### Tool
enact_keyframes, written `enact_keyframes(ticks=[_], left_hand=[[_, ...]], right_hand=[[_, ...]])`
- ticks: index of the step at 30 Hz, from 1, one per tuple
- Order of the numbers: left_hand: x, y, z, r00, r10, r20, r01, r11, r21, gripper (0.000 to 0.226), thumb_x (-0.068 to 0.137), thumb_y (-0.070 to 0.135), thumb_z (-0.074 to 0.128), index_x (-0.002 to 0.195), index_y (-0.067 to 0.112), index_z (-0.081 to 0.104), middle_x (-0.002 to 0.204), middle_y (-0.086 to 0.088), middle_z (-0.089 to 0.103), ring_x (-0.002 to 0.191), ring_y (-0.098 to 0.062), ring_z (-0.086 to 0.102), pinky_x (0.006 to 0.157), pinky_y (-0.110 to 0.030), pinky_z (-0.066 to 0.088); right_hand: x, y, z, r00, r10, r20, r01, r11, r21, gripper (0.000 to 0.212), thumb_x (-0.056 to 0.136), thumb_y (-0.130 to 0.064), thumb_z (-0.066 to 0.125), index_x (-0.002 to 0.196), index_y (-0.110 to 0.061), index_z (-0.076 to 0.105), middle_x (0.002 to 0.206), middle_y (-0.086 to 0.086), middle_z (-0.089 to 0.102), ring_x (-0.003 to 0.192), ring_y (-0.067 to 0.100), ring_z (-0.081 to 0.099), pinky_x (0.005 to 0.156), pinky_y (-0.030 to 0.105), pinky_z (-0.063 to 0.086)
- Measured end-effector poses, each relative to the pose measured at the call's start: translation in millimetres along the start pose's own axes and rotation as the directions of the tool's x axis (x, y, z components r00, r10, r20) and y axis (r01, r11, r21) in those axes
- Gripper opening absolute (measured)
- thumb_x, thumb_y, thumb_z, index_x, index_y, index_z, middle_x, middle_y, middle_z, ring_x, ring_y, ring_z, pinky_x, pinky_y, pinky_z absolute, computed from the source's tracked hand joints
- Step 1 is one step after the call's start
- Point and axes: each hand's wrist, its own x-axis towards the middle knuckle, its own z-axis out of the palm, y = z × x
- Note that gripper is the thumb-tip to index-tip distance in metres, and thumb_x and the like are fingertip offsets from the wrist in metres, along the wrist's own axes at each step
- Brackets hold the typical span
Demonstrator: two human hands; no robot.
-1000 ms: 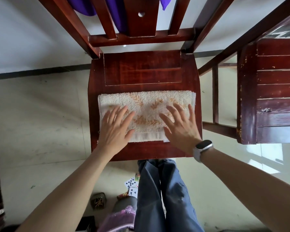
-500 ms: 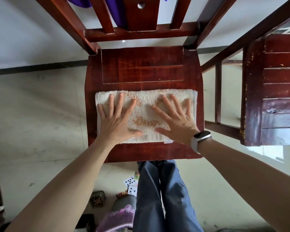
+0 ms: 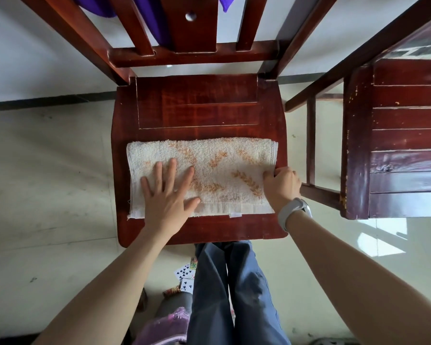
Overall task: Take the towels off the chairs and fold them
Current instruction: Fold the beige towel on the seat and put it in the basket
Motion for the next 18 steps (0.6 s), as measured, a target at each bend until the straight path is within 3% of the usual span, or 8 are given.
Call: enact_keyframes(ticks=[3,6,9,11,13,16,18], left_hand=[[1.0,-0.5,2.1,1.000,0.002,-0.013,-0.002,1.000,-0.003,0.078,0.080,0.059,0.050,0.144,0.033,0.012,0.153,-0.007,-0.004,0.140,-0.039,-0.002,0.105,-0.066,0.006],[1.6,0.3,0.5,1.000,0.000,0.004,0.000,1.000,0.008,0.079,0.080,0.059,0.050,0.144,0.033,0.012,0.152,-0.007,-0.006,0.140,-0.038,-0.004,0.105,-0.066,0.007],[2.5,2.6,-6.3,0.999,-0.005,0.037,0.006,1.000,-0.019,0.078,0.081,0.054,0.056,0.145,0.032,0.017,0.154,-0.007,-0.005,0.141,-0.038,-0.005,0.106,-0.066,0.005],[1.0,5.0,-12.5,0.999,-0.008,0.039,0.011,0.997,-0.070,0.075,0.080,0.045,0.062,0.144,0.030,0.024,0.156,-0.012,0.005,0.142,-0.039,0.001,0.105,-0.067,0.009],[-2.9,6.1,-17.8,1.000,-0.020,0.005,0.021,0.987,-0.161,0.067,0.081,0.030,0.065,0.141,0.026,0.034,0.154,-0.016,0.015,0.142,-0.039,0.007,0.105,-0.067,0.014],[-11.7,3.0,-24.5,0.989,-0.084,-0.122,0.026,0.909,-0.416,0.041,0.083,0.013,0.061,0.124,0.013,0.055,0.145,-0.015,0.036,0.140,-0.032,0.023,0.108,-0.055,0.030],[-21.6,2.6,-35.1,0.954,-0.273,-0.126,0.112,0.712,-0.693,0.027,0.086,0.008,0.058,0.113,0.009,0.062,0.130,-0.010,0.053,0.127,-0.023,0.045,0.101,-0.031,0.042]], right_hand=[[1.7,-5.3,2.1,1.000,0.008,0.025,-0.008,1.000,-0.027,0.017,0.086,-0.019,0.044,0.080,-0.005,0.050,0.107,0.018,0.057,0.104,0.035,0.048,0.084,0.043,0.042],[-0.1,-2.0,3.4,1.000,-0.013,0.018,0.013,1.000,-0.029,0.016,0.084,-0.020,0.046,0.086,-0.006,0.054,0.093,0.011,0.057,0.093,0.029,0.051,0.083,0.041,0.043],[-6.0,2.3,-7.1,0.994,-0.058,0.097,0.039,0.982,0.185,0.005,0.082,-0.015,0.049,0.083,-0.010,0.050,0.070,0.001,0.048,0.062,0.016,0.046,0.055,0.026,0.040],[-12.7,1.4,-24.8,0.977,-0.099,0.187,0.028,0.936,0.350,0.004,0.085,-0.010,0.052,0.086,-0.007,0.054,0.068,0.002,0.048,0.056,0.012,0.041,0.047,0.021,0.034],[-22.1,-3.7,-46.4,0.939,-0.164,0.301,-0.005,0.871,0.491,0.010,0.087,-0.006,0.053,0.094,-0.004,0.060,0.075,0.005,0.055,0.064,0.016,0.049,0.054,0.022,0.042],[-36.9,-19.3,-71.8,0.848,-0.284,0.448,-0.078,0.768,0.635,0.028,0.089,-0.004,0.052,0.117,-0.011,0.052,0.097,0.003,0.065,0.092,0.022,0.064,0.079,0.037,0.055],[-49.5,-38.6,-80.5,0.778,-0.369,0.508,-0.072,0.751,0.656,0.043,0.089,-0.005,0.053,0.129,-0.016,0.043,0.108,0.006,0.064,0.101,0.022,0.064,0.081,0.042,0.056]])
